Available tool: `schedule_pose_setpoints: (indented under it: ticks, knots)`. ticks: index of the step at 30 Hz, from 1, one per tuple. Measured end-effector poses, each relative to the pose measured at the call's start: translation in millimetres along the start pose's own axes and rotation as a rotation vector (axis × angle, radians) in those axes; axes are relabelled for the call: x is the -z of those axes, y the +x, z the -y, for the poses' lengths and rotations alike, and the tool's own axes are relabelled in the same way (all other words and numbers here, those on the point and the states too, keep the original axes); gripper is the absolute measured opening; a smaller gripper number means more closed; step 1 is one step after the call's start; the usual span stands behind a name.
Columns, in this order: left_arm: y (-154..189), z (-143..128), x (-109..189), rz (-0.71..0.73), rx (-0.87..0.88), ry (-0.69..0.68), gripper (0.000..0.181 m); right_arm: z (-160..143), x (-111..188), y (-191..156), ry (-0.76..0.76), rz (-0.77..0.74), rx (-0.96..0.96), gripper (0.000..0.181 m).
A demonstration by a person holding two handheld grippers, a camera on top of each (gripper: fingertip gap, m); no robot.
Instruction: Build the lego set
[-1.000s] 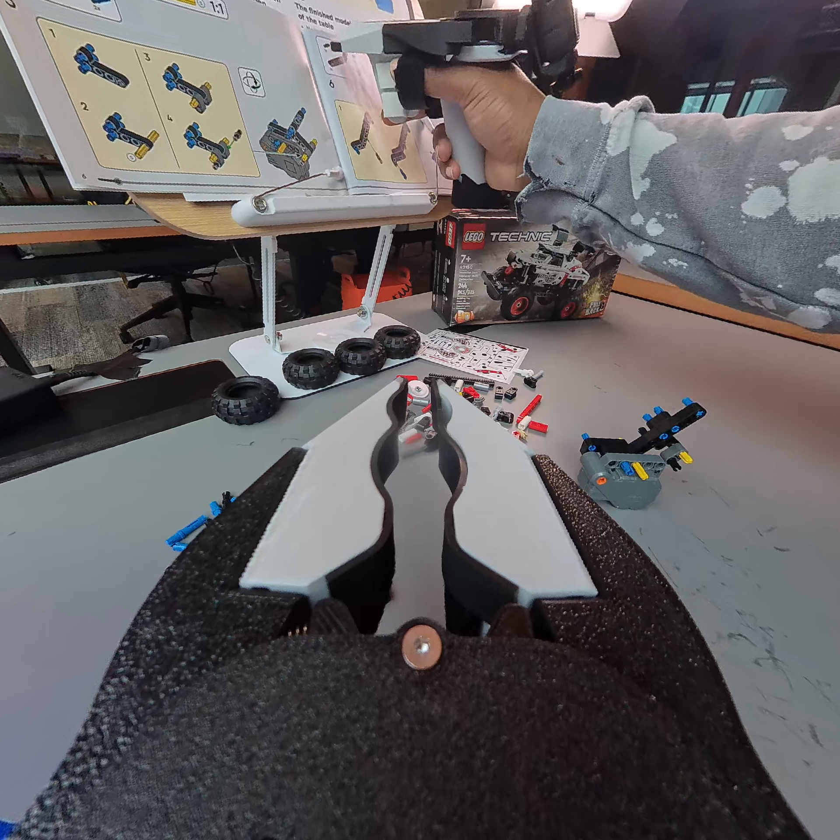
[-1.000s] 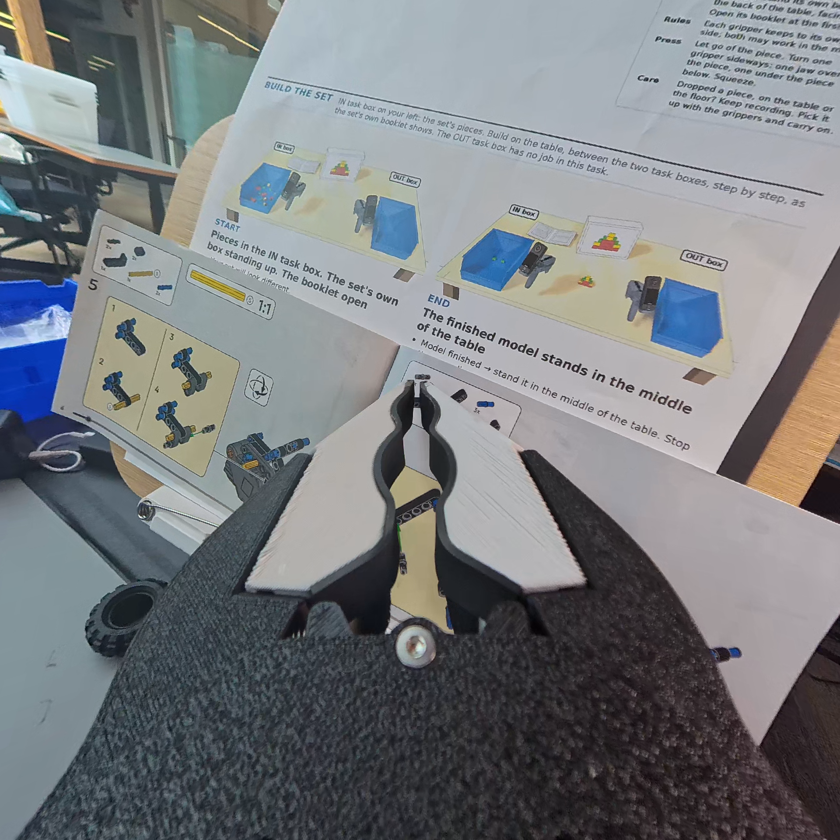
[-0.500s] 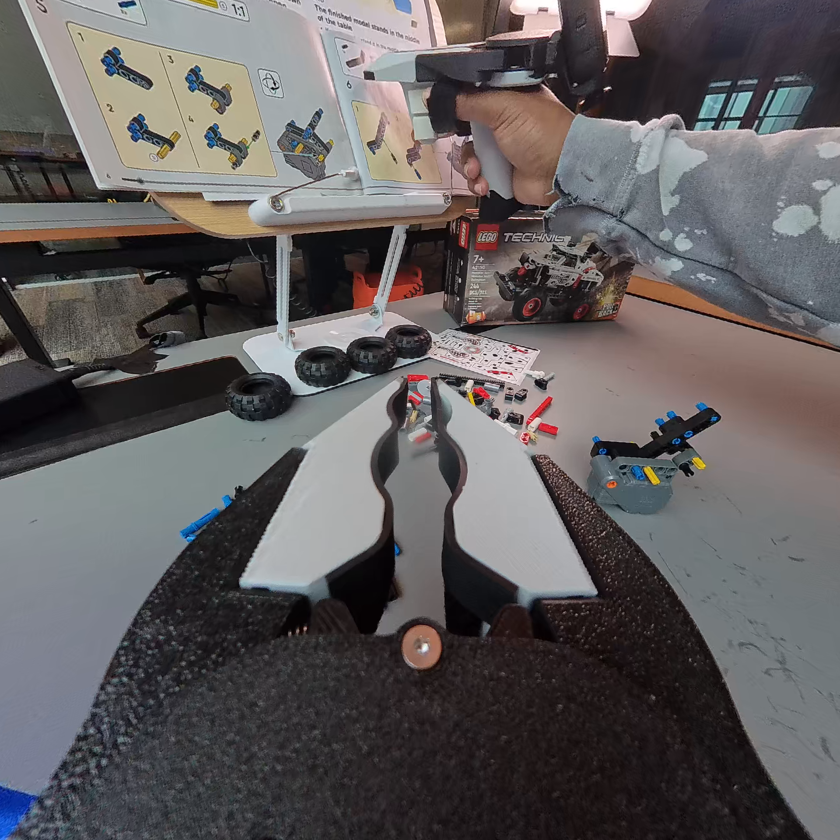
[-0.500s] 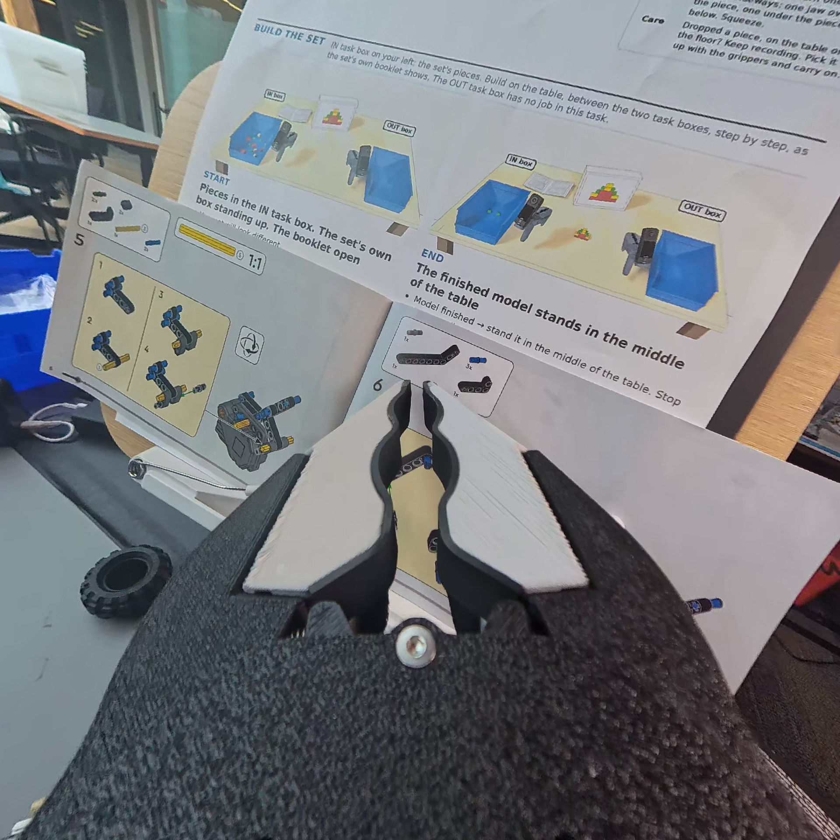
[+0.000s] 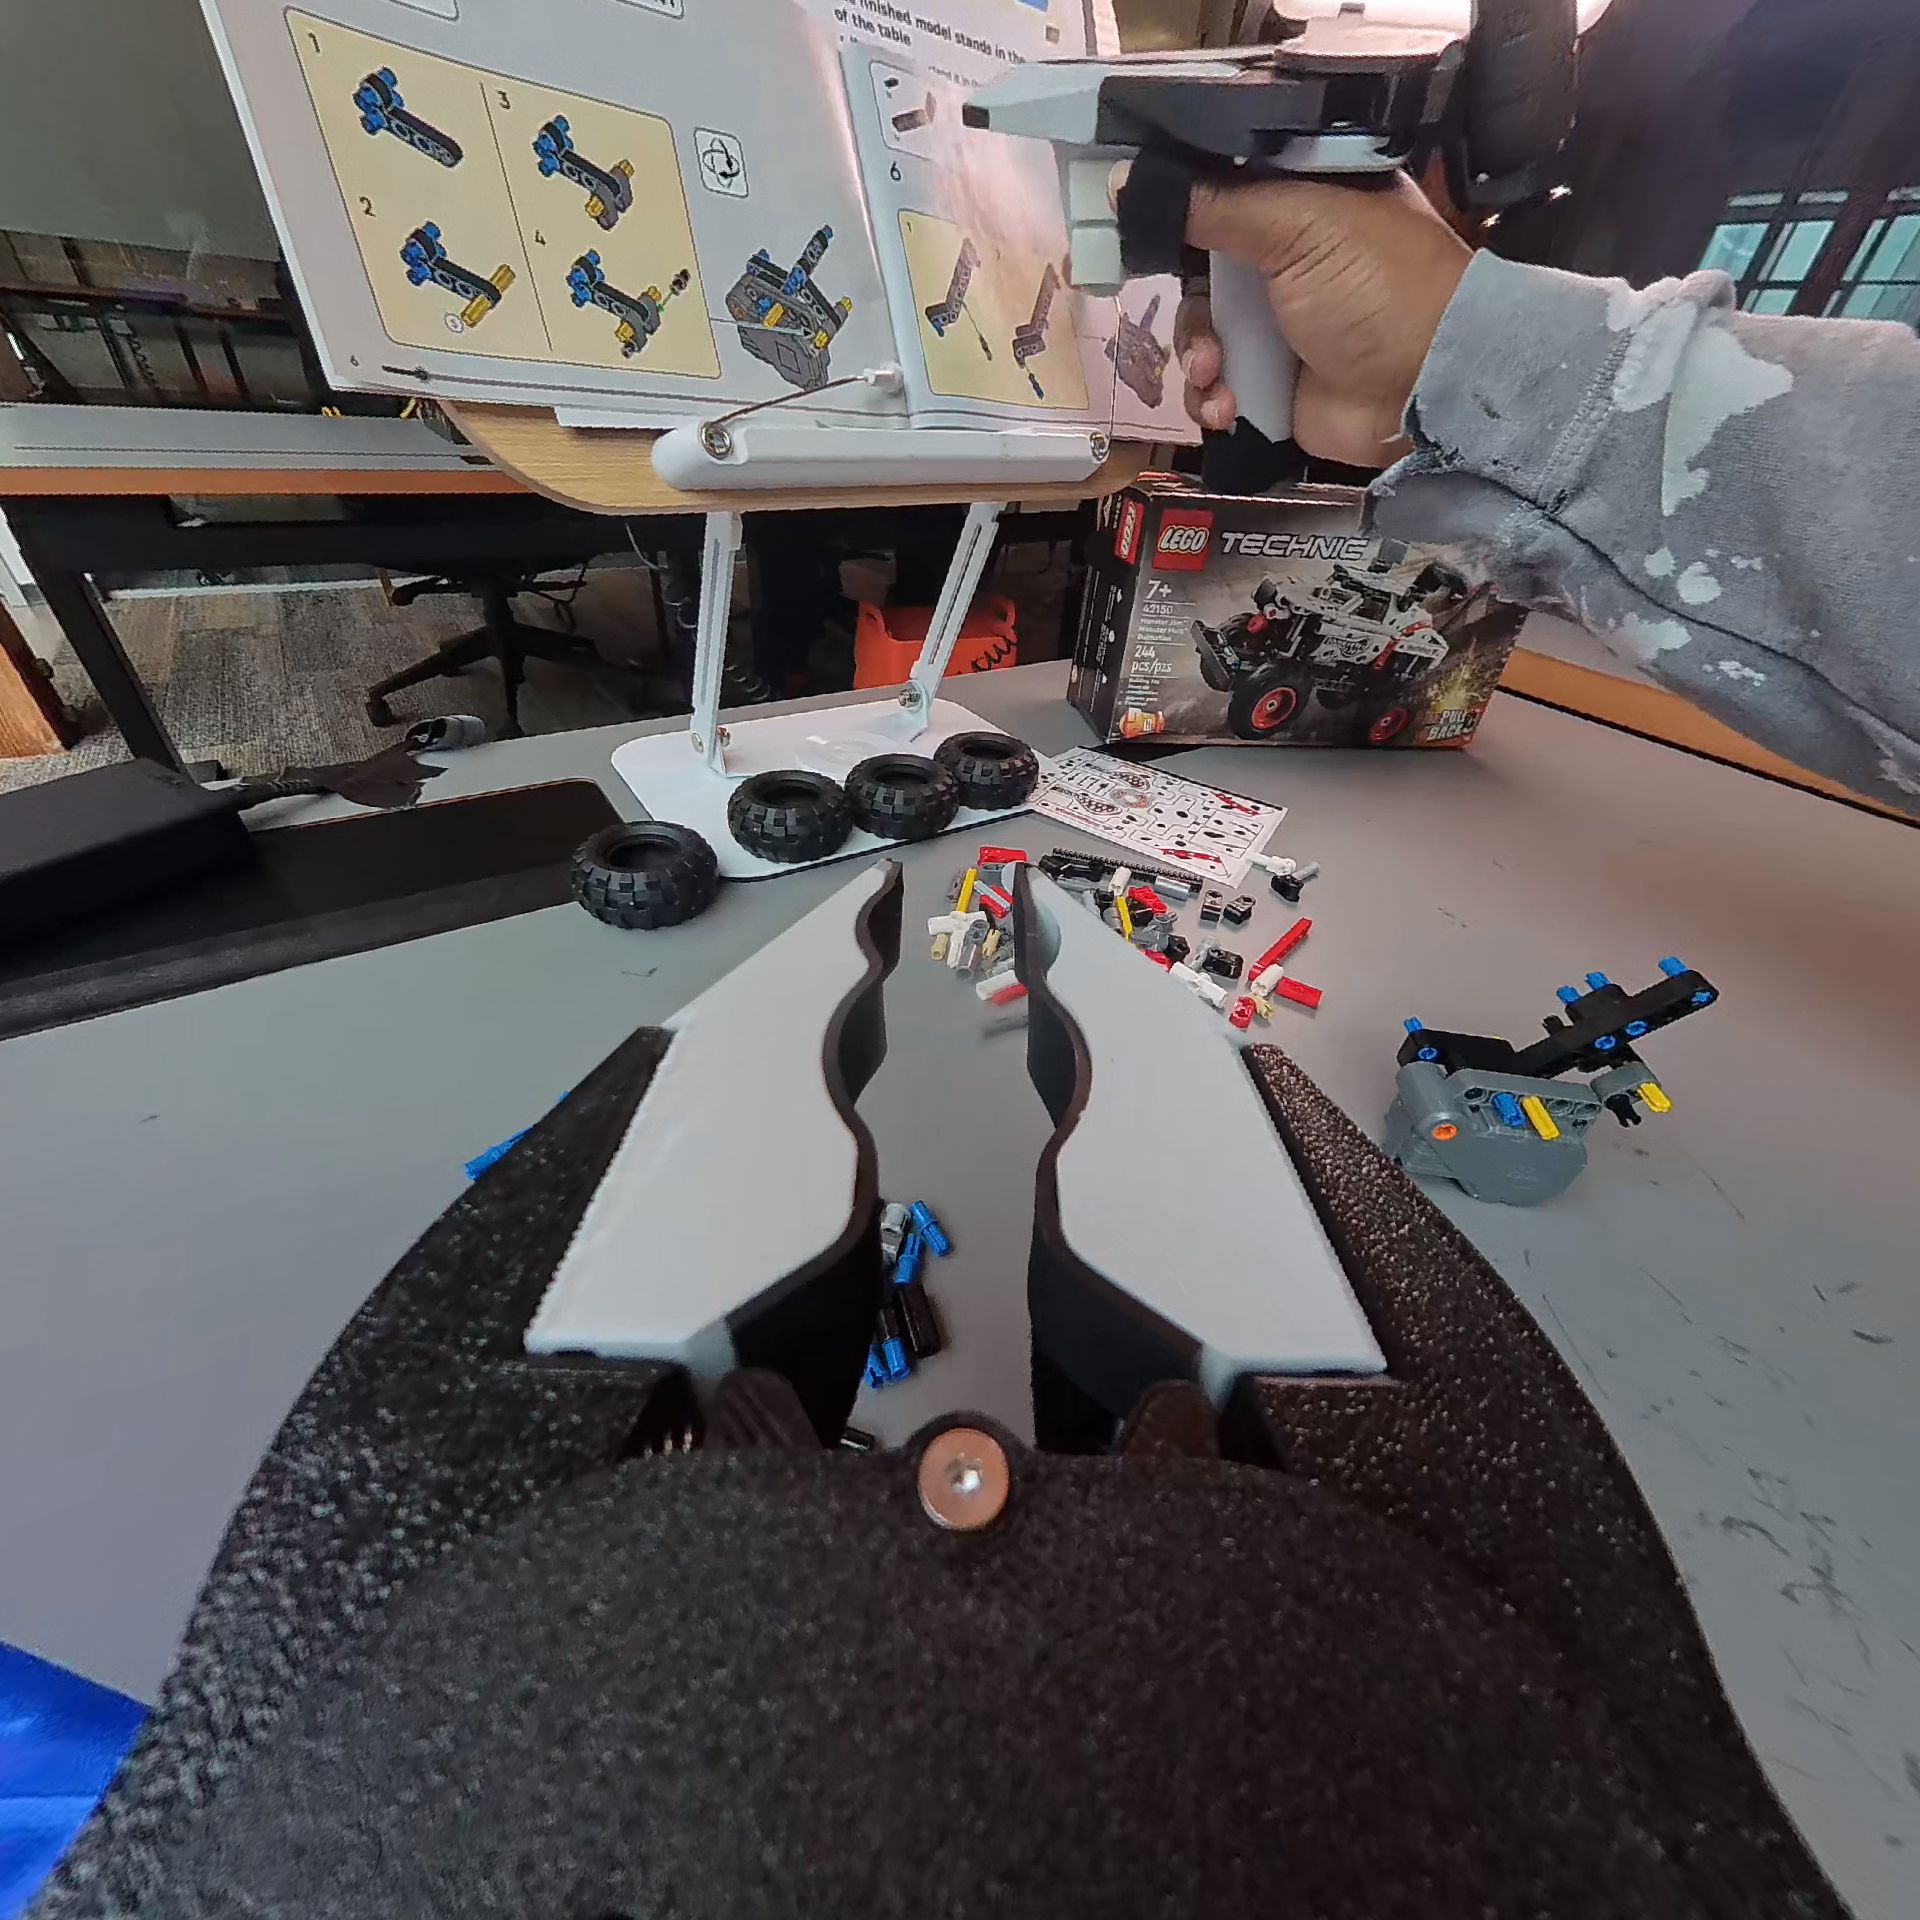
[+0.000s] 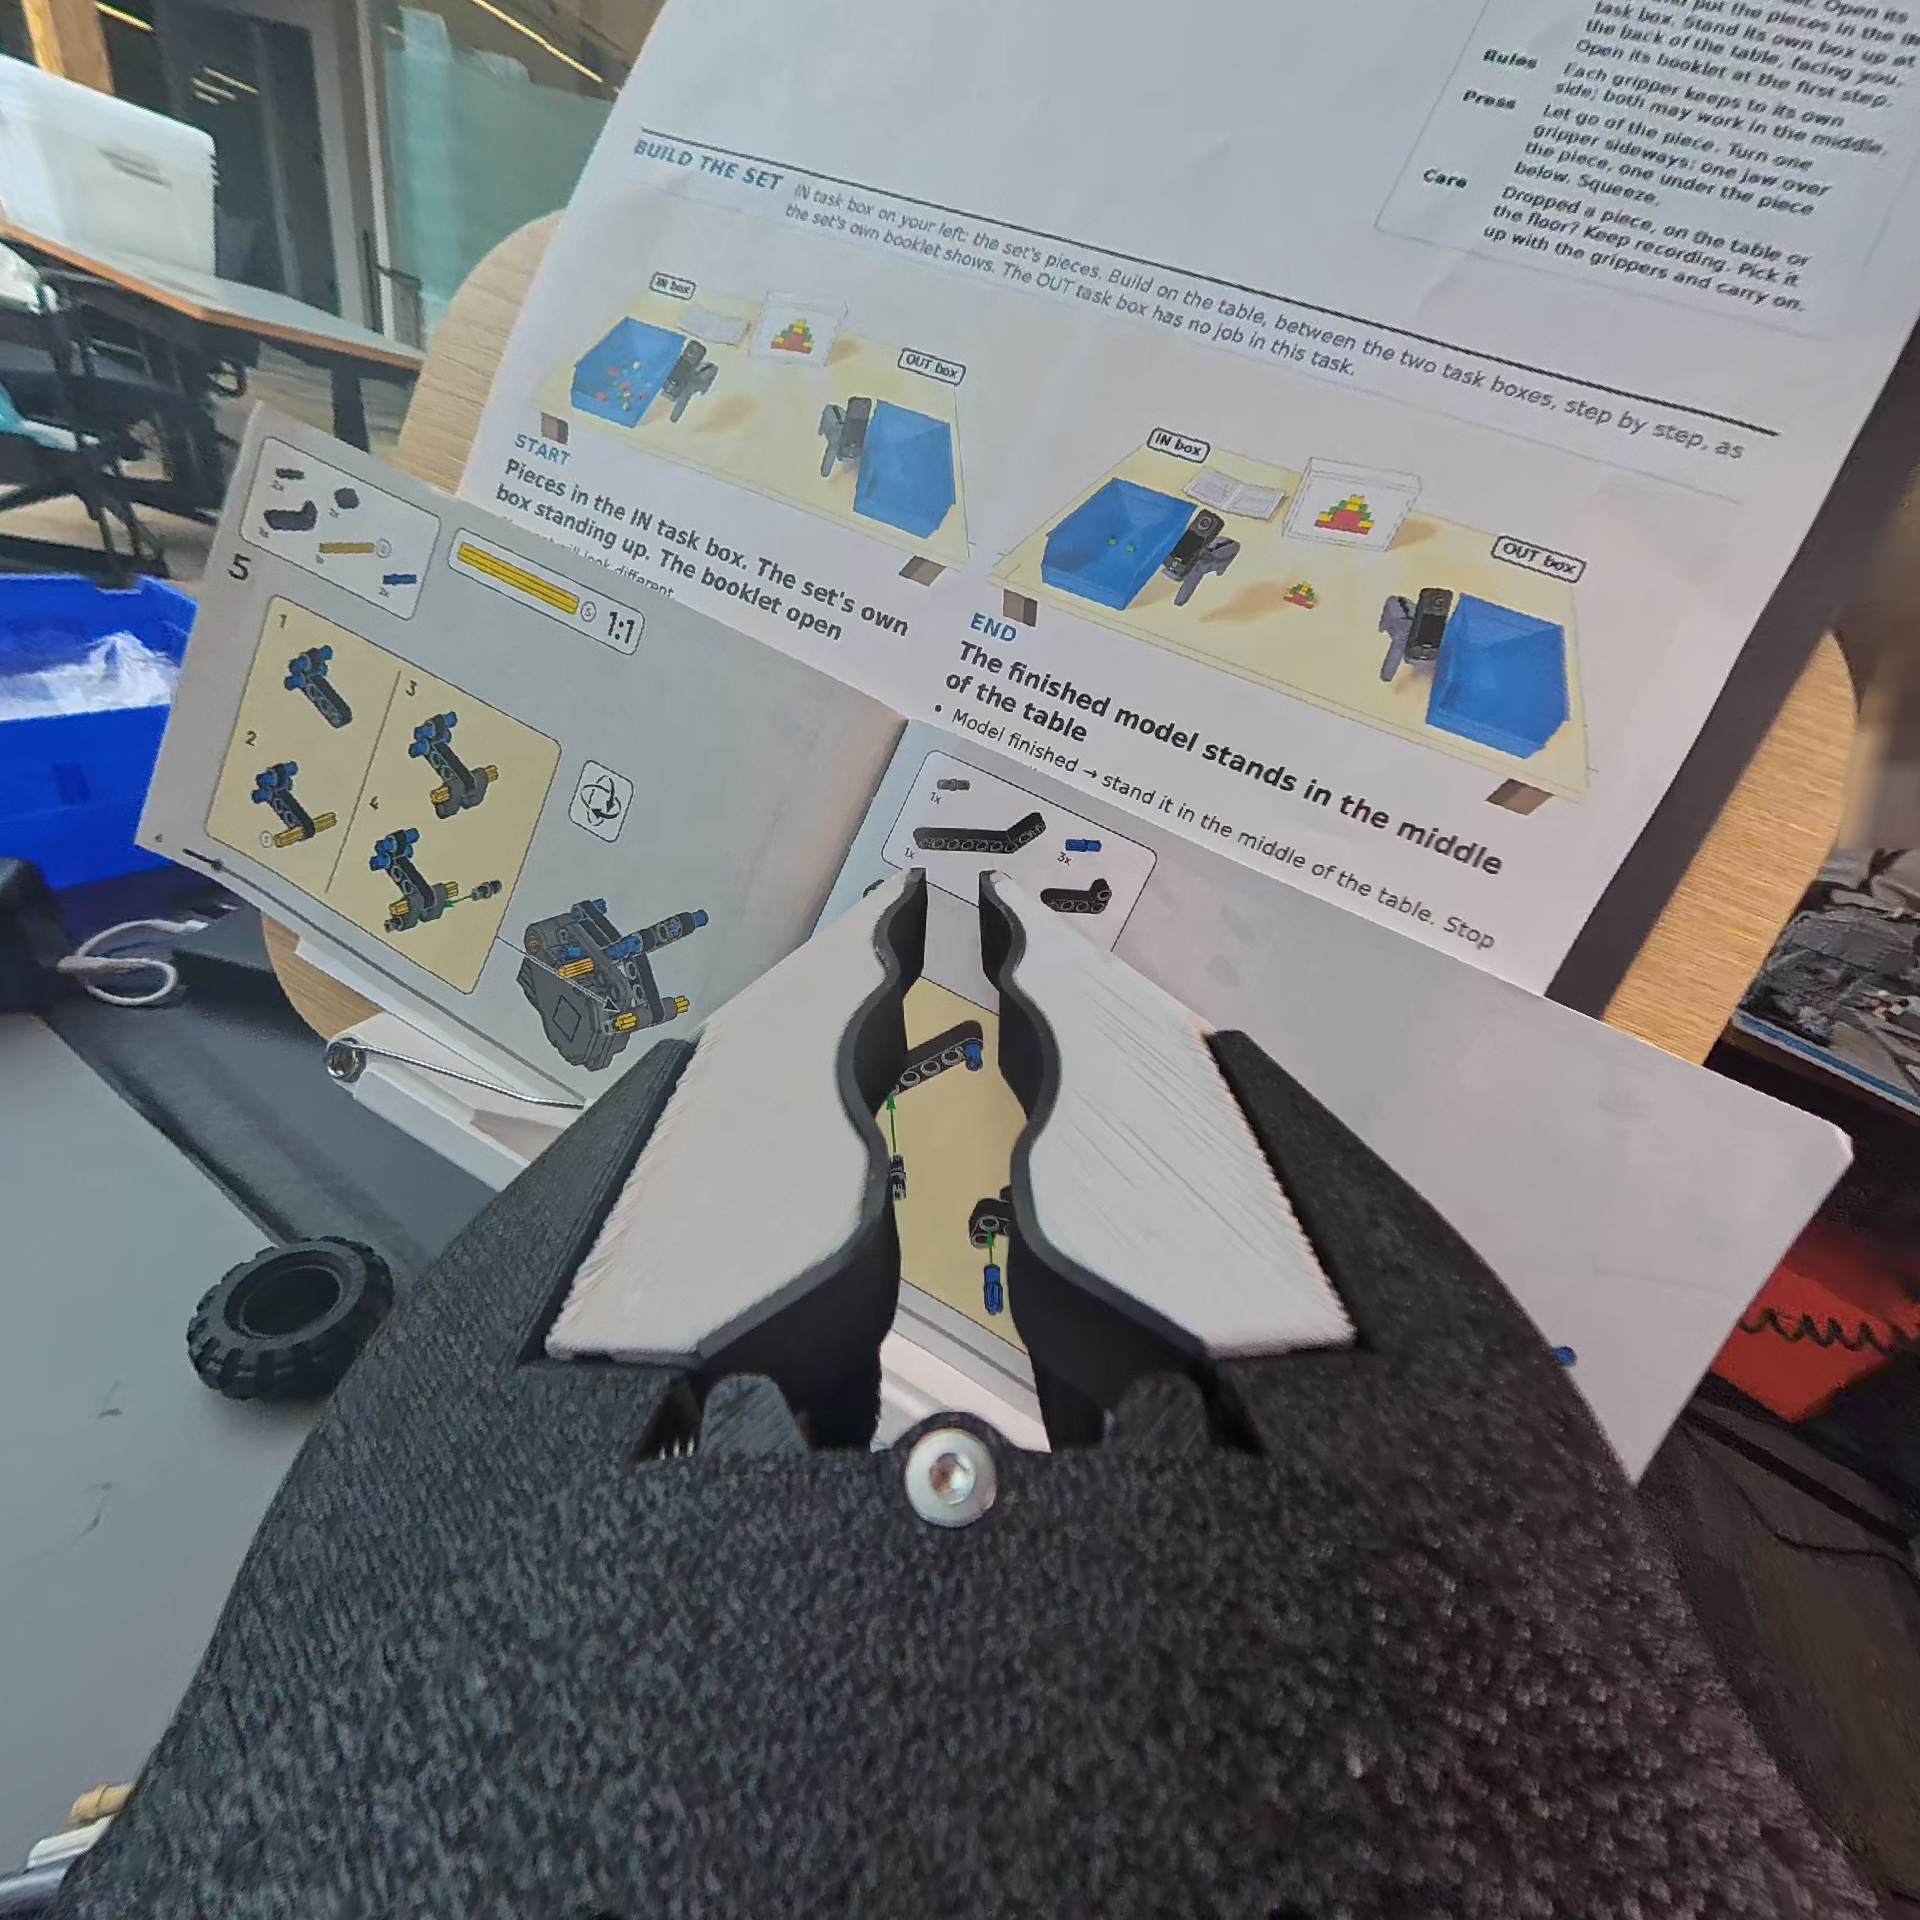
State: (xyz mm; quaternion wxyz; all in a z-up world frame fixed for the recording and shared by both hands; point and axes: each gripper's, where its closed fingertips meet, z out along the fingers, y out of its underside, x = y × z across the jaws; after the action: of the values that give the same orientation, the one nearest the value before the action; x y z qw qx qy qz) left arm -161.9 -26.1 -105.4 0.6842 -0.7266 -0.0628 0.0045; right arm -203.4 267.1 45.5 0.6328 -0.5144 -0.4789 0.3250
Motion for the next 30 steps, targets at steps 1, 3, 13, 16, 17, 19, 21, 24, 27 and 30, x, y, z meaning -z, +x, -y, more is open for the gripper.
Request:
schedule_pose_setpoints:
  ticks: [1,3,13,16,17,19,21,24,27,30]
  knots:
    - [0.0,-0.2,-0.2,0.000,0.000,-0.001,0.021,1.0,5.1,0.1,0.005,-0.002,0.003,0.010]
    - [0.7,-1.3,-1.2,-0.001,-0.003,-0.005,0.021,1.4,14.9,0.8,0.008,-0.007,0.011,0.010]
    - [6.4,-3.7,-2.6,-0.003,-0.034,-0.019,0.021,0.5,5.6,27.0,-0.041,-0.070,0.033,0.009]
    - [4.0,-4.0,-2.6,0.010,-0.043,-0.020,0.022,2.9,-0.9,30.4,-0.042,-0.075,0.020,0.008]
    - [2.3,-3.7,-2.5,0.019,-0.046,-0.019,0.023,3.1,-2.2,30.8,-0.044,-0.075,0.020,0.008]
    - [-2.0,-2.9,-1.7,0.034,-0.042,-0.016,0.025,2.1,-3.7,30.7,-0.048,-0.073,0.025,0.007]
    - [-8.1,-1.3,-0.2,0.053,-0.033,-0.014,0.025,0.9,-1.5,30.1,-0.047,-0.069,0.024,0.006]
    - [-22.4,4.7,4.8,0.098,-0.031,-0.004,0.025,4.9,16.7,20.6,-0.005,-0.039,0.011,0.005]
    - [-44.3,18.3,15.2,0.165,-0.075,0.008,0.024,16.0,61.3,-11.4,0.081,0.047,0.015,0.005]
    - [-61.4,25.5,26.0,0.186,-0.104,-0.061,0.024,9.4,129.9,-62.3,0.097,0.211,-0.055,0.008]
